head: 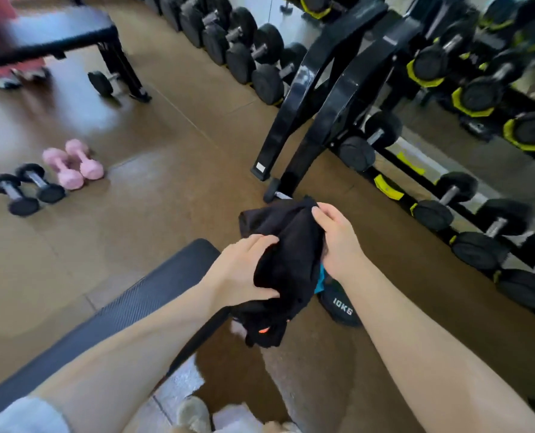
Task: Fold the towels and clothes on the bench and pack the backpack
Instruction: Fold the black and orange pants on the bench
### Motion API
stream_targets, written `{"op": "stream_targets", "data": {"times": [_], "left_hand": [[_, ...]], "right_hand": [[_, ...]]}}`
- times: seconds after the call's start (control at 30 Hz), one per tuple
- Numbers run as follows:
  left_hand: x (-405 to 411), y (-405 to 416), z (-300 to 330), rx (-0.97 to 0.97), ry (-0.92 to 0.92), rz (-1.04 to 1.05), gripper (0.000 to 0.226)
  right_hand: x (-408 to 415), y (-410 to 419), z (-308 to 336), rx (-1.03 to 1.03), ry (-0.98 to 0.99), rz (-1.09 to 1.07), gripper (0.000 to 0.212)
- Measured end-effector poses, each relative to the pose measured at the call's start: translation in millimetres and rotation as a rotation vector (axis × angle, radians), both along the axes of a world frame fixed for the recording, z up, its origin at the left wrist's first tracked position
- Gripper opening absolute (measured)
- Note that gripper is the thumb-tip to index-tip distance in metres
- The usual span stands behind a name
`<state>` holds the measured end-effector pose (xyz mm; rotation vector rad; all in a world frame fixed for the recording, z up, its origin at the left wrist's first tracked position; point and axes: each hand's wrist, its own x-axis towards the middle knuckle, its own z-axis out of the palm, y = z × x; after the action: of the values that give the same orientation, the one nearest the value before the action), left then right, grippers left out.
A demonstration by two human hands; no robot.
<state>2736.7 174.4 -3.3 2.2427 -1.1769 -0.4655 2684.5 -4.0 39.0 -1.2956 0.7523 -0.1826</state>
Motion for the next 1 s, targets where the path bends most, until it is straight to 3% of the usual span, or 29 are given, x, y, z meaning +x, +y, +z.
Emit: {"op": "stream_targets", "data": {"times": [0.13,0.2,0.43,0.57,0.7,0.77,0.83,1.0], "left_hand": [[4.2,9.7,32.9,-0.044,0.119,0.149,0.020],[7.6,10.3,45.1,-0.084,0.222,0.195,0.006],[14.0,-26.2,101.0,-0.163,0.381,0.392,0.013],[11.6,-82.3,134.5,-0.222,0.350,0.502,0.013],[4.2,-142.1,154.0,-0.104,0.130,0.433,0.014],[-0.1,-163.1,158.5,-0.039,0.041,0.344,0.013],[-6.4,-177.8,161.9,-0.027,-0.007,0.263,0.011],[-21.4,-193.6,168.0,-0.197,-0.044,0.239,0.010]], "right_hand": [[-10.8,0.0,42.5,0.126,-0.091,-0.023,0.017],[-15.6,-7.9,45.7,0.107,-0.075,-0.056,0.015],[-20.0,-51.3,26.6,-0.188,0.091,-0.117,0.009],[-17.5,-76.1,43.1,-0.347,0.091,0.099,0.024],[-34.0,-107.3,70.1,-0.354,-0.117,0.406,0.028],[-42.7,-120.5,72.1,-0.317,-0.158,0.511,0.031],[-45.8,-131.5,69.4,-0.420,-0.161,0.561,0.041],[-38.7,-149.0,73.9,-0.753,-0.248,0.478,0.006]]}}
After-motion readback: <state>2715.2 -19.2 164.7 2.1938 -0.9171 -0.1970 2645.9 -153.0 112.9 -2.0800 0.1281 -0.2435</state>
